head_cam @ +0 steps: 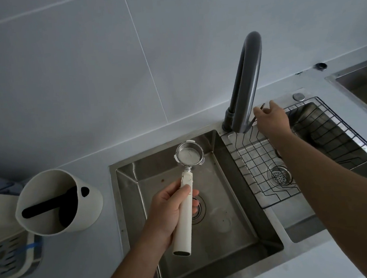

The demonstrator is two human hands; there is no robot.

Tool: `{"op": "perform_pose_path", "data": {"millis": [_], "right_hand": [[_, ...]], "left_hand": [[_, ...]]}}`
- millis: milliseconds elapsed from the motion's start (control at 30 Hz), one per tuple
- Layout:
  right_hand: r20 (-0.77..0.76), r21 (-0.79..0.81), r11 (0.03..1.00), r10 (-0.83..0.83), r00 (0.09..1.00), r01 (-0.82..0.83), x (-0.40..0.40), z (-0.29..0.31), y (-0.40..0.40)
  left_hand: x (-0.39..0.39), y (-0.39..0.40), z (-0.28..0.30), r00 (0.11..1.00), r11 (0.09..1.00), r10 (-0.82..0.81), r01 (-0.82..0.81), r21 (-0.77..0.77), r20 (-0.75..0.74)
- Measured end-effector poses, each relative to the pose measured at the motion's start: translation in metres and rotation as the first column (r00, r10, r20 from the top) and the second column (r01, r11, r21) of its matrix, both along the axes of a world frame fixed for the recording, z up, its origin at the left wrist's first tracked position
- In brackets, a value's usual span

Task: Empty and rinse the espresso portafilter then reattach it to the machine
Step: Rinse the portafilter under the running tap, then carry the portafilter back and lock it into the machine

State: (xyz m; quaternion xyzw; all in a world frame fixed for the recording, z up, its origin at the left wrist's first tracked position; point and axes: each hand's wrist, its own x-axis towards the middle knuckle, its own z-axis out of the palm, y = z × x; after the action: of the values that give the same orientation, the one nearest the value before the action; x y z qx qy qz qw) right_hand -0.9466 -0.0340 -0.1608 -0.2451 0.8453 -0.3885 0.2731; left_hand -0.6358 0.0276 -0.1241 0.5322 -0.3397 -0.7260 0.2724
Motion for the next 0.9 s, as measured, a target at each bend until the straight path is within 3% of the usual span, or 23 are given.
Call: {"op": "perform_pose_path", "data": {"millis": [333, 633, 733, 900], "right_hand": [[0.251, -0.086, 0.995, 0.078, 0.965, -0.058, 0.094, 0.014, 0.106], [0.586, -0.212, 0.955, 0.294, 0.755, -0.207, 0.191, 0.031, 0.165], [0.616, -0.22, 0.928, 0.37, 0.695, -0.299, 0.21, 0.038, 0.167], [0.596, -0.169, 0.912, 0.397, 0.698, -0.374, 0.227, 0.04, 0.166]], "left_hand": [[0.012, 0.014, 0.001, 0.999, 0.999, 0.03, -0.031, -0.03, -0.037], [0.028, 0.023, -0.001, 0.999, 0.998, -0.02, 0.022, -0.058, 0.048], [0.032, 0.026, -0.004, 0.999, 0.998, -0.021, 0.023, -0.055, 0.043], [0.036, 0.03, -0.004, 1.0, 0.999, 0.02, -0.019, -0.041, 0.019]]}}
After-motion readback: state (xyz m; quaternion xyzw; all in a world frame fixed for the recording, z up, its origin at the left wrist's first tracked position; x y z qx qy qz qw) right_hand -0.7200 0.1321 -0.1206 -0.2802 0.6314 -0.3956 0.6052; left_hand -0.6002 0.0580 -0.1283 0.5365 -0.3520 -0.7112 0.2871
